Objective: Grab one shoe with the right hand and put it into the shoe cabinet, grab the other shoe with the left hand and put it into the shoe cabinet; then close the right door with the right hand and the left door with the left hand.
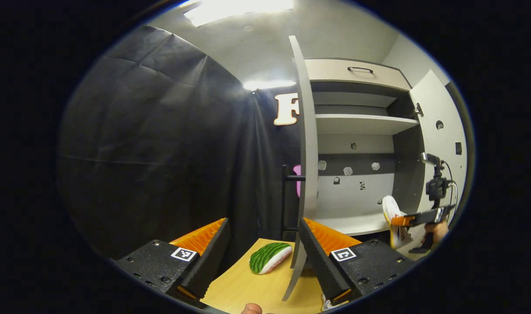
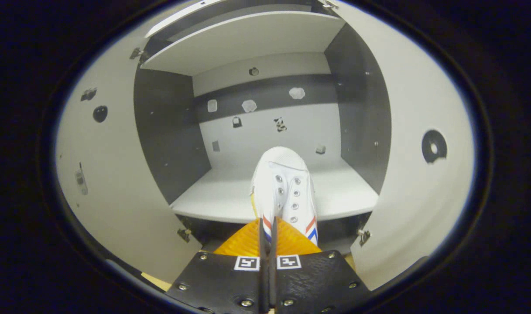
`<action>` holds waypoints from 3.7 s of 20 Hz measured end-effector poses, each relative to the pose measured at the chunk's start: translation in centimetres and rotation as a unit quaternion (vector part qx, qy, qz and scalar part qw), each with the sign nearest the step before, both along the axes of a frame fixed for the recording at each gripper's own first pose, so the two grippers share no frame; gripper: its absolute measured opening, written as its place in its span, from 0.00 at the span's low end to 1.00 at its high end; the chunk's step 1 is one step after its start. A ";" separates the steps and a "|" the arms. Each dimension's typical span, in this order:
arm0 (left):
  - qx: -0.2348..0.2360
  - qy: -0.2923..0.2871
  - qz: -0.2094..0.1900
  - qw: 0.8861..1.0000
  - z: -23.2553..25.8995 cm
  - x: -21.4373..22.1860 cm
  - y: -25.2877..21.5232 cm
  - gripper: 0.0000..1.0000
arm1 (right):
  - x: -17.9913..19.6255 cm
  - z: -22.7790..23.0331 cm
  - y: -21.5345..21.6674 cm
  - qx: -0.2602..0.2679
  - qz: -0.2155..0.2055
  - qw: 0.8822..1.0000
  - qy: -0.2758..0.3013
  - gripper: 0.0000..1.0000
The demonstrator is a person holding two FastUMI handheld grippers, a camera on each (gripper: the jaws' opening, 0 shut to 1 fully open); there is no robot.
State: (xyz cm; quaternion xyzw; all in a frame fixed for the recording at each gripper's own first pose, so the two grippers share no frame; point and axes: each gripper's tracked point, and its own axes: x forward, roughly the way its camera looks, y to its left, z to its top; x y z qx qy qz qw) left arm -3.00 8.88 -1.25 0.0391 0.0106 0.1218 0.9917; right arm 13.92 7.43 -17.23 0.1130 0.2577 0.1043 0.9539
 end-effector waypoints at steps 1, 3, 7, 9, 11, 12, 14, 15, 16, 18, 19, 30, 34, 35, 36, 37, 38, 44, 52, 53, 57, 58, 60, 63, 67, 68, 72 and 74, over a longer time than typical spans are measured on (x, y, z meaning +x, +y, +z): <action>0.001 0.001 0.008 1.000 0.0 -0.2 0.6 0.96 | 1.4 0.7 -0.3 -0.005 -0.004 1.000 -0.006 0.00; 0.001 0.004 0.023 1.000 -0.2 -0.5 1.7 0.96 | 3.8 1.5 -0.6 -0.016 -0.010 1.000 -0.013 0.00; -0.002 0.012 0.058 0.998 -1.1 -1.5 4.3 0.96 | 9.7 0.7 -0.5 -0.032 -0.018 0.999 -0.012 0.00; 0.000 0.015 0.074 0.997 -1.3 -2.2 5.7 0.93 | 11.8 0.0 -0.5 -0.038 -0.022 0.999 -0.008 0.00; 0.003 0.019 0.087 0.996 -1.6 -2.3 6.5 0.93 | 13.2 -1.0 -0.7 -0.041 -0.027 0.999 0.004 0.00; 0.005 0.020 0.092 0.996 -1.6 -2.4 6.9 0.93 | 13.8 -1.6 -0.8 -0.040 -0.030 0.999 0.009 0.00; 0.009 0.022 0.100 0.995 -1.7 -2.5 7.6 0.96 | 14.6 -2.5 -0.9 -0.035 -0.037 0.998 0.020 0.00; 0.011 0.023 0.103 0.994 -1.6 -2.4 7.8 0.96 | 15.0 -2.9 -1.0 -0.034 -0.039 0.998 0.024 0.00; 0.012 0.024 0.104 0.994 -1.6 -2.4 8.0 0.93 | 15.1 -3.3 -1.0 -0.035 -0.040 0.998 0.027 0.00; 0.014 0.026 0.105 0.994 -1.6 -2.1 8.2 0.94 | 15.5 -4.1 -0.8 -0.036 -0.040 0.998 0.034 0.00; 0.015 0.026 0.104 0.994 -1.6 -2.0 8.2 0.94 | 15.6 -4.3 -0.7 -0.036 -0.039 0.998 0.036 0.00; 0.024 0.027 0.104 0.994 -1.5 -1.5 8.3 0.96 | 16.0 -7.3 1.5 -0.048 -0.022 0.997 0.059 0.00; 0.022 0.027 0.103 0.994 -1.4 -1.6 8.1 0.96 | 15.9 -7.7 1.8 -0.046 -0.019 0.997 0.065 0.02; 0.022 0.027 0.101 0.994 -1.4 -1.6 7.9 0.96 | 15.7 -7.2 1.9 -0.042 -0.015 0.997 0.063 0.05; 0.023 0.026 0.098 0.995 -1.3 -1.6 7.6 0.94 | 15.5 -6.9 2.3 -0.035 -0.010 0.997 0.060 0.02; 0.023 0.026 0.095 0.995 -1.4 -1.7 7.3 0.94 | 15.4 -6.5 2.0 -0.040 -0.012 0.998 0.051 0.15; 0.023 0.026 0.092 0.995 -1.4 -1.8 6.9 0.94 | 15.4 -5.7 1.8 -0.043 -0.012 0.998 0.039 0.16; 0.012 0.026 0.053 0.998 -1.4 -2.9 3.4 0.94 | 11.5 1.7 0.8 -0.040 -0.004 0.998 -0.044 0.16; -0.025 0.038 -0.059 0.997 -3.2 -4.1 -5.4 0.94 | 1.3 13.5 -2.4 -0.016 -0.001 0.988 -0.152 0.16; -0.027 0.041 -0.077 0.996 -3.4 -4.0 -6.8 0.96 | 0.1 14.6 -3.2 -0.010 -0.003 0.987 -0.161 0.16; -0.020 0.053 -0.143 0.988 -5.1 -3.6 -11.7 0.96 | -4.0 18.3 -6.7 0.003 -0.017 0.982 -0.187 0.16; -0.019 0.059 -0.157 0.986 -5.9 -3.2 -12.7 0.94 | -5.0 19.1 -7.5 0.005 -0.020 0.981 -0.193 0.16; -0.023 0.080 -0.182 0.980 -7.7 -2.6 -14.8 0.94 | -6.9 20.7 -8.9 0.006 -0.026 0.979 -0.203 0.16; -0.029 0.121 -0.215 0.969 -12.0 -1.0 -17.4 0.96 | -8.8 22.2 -10.1 0.015 -0.032 0.976 -0.214 0.16; -0.030 0.190 -0.246 0.950 -19.2 1.3 -20.2 0.96 | -9.4 22.6 -11.3 0.004 -0.044 0.973 -0.227 0.16; -0.030 0.212 -0.250 0.944 -21.4 1.8 -20.8 0.97 | -10.1 22.9 -11.5 0.002 -0.047 0.973 -0.227 0.16; -0.046 0.305 -0.254 0.917 -30.4 2.7 -21.7 0.97 | -11.8 24.2 -13.6 -0.008 -0.064 0.970 -0.235 0.16; -0.055 0.343 -0.245 0.905 -34.3 3.0 -21.5 0.97 | -12.2 24.8 -14.9 -0.021 -0.077 0.967 -0.241 0.16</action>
